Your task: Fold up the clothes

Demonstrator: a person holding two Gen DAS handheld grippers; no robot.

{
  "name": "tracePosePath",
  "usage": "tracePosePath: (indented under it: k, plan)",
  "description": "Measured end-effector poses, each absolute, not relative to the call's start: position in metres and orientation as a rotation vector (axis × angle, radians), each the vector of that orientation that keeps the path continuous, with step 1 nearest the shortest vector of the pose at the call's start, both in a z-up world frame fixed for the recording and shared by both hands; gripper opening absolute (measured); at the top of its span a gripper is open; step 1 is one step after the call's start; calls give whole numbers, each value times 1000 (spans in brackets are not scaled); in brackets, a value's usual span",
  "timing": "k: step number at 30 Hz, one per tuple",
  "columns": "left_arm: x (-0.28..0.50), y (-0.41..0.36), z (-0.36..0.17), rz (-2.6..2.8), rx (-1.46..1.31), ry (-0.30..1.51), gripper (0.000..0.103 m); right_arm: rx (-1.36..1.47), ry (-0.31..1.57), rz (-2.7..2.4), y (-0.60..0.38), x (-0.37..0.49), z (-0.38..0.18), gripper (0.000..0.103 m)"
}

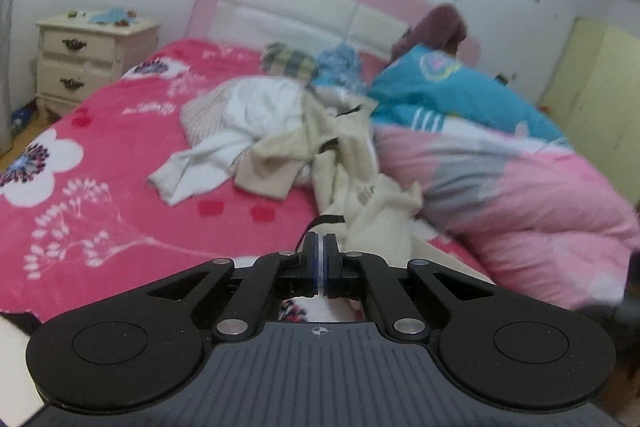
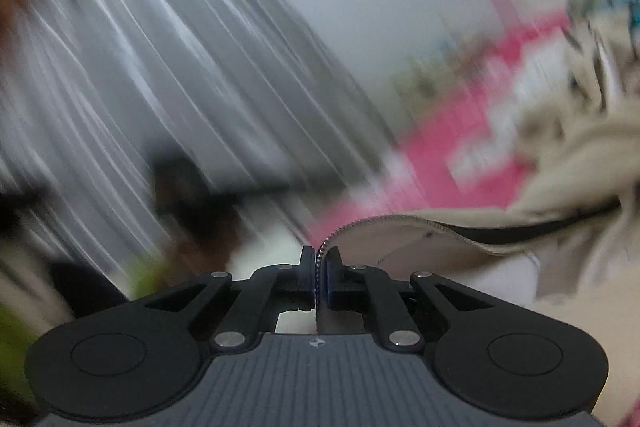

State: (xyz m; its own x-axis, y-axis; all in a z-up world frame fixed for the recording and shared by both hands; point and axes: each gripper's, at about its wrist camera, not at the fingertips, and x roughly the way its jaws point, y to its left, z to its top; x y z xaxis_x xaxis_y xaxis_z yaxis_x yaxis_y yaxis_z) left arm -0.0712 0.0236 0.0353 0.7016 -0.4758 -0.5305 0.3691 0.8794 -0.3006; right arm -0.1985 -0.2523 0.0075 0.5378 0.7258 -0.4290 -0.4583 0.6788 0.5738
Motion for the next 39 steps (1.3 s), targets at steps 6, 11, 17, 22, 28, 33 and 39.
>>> tracePosePath:
  k: [6,11,17,22,28,33,39]
  plan:
    - [-41,-17,4,-520,-82,705,35,274,1035,667,-222,-201,-31,39]
    - [-15,-70,-24,-642,-13,742,57,431,878,650,-297,-209,11,68]
    - [8,-158,-59,-725,210,698,69,672,771,286,-402,-128,-7,80]
    - [23,-194,-89,-678,359,682,65,792,712,8,-464,-48,-39,83]
    - [34,-185,-103,-693,273,681,40,857,705,-125,-478,40,-106,80]
    - [30,-171,-103,-727,165,642,18,888,587,-105,-477,47,-110,12]
    - [18,-130,-84,-733,-4,596,9,694,363,89,-427,10,-34,8]
